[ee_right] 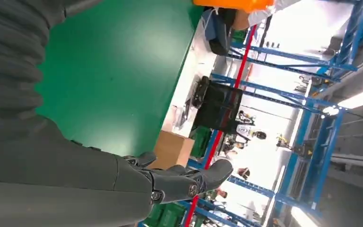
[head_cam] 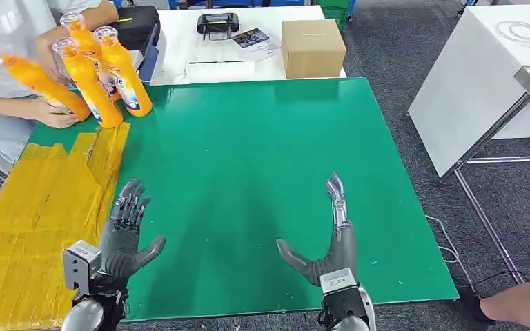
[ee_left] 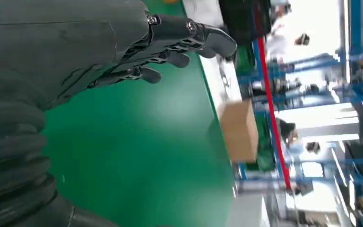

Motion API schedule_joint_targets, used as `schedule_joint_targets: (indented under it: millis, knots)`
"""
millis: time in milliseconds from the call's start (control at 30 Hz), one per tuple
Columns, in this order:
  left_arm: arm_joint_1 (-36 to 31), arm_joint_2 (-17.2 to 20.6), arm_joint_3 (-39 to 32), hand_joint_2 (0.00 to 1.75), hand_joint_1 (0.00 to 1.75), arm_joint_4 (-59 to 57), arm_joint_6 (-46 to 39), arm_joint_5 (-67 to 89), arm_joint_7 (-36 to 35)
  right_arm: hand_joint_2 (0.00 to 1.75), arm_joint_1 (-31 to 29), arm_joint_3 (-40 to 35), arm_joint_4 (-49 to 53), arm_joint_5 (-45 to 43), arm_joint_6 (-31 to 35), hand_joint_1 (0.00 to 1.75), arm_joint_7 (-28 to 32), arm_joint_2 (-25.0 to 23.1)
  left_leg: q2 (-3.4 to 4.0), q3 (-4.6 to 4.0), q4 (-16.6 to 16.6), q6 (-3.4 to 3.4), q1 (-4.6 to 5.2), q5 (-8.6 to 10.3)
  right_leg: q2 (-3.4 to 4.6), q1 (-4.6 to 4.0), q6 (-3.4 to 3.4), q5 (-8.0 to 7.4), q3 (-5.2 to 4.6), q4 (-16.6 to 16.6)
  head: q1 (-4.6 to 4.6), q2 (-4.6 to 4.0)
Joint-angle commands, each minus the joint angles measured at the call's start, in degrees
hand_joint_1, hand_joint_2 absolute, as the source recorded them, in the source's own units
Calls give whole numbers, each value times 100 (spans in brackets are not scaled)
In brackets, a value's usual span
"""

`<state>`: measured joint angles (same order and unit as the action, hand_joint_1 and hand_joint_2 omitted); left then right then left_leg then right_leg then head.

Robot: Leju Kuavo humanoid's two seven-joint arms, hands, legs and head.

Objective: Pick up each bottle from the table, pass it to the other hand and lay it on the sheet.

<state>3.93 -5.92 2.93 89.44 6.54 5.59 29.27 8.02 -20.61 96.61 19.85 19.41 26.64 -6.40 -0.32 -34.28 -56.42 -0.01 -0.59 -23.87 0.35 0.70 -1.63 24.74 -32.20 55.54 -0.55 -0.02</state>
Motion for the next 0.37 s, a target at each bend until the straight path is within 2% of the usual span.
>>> schedule_joint_targets:
  millis: [33,233,300,333,367]
  knots:
    - [12,83,434,175,0,-38,335,-271,-70,175,9,175,-45,19,-27,0,-42,-24,-2,16,3,1,0,-6,-6,-2,4,7,17,-4,0,0]
    - [49,-164,1121,175,0,91,426,-138,-81,175,577,285,329,50,46,0,-6,131,-21,14,2,3,-1,-6,-25,-2,2,11,21,-7,0,0]
    - [-107,-195,1324,175,0,-3,271,-88,-123,175,649,357,373,66,-48,0,19,134,-38,42,-6,8,-6,-25,-46,-8,4,32,60,-9,0,0]
    - [-115,-197,1327,175,0,-1,270,-89,-123,175,646,356,374,67,-49,0,20,132,-31,13,0,5,0,-6,-34,-1,0,14,24,-6,0,0]
    - [-151,-163,1351,175,0,-28,235,-118,-122,0,610,353,342,98,-64,0,19,106,-31,25,-4,6,-4,-14,-36,-5,1,20,38,-8,0,0]
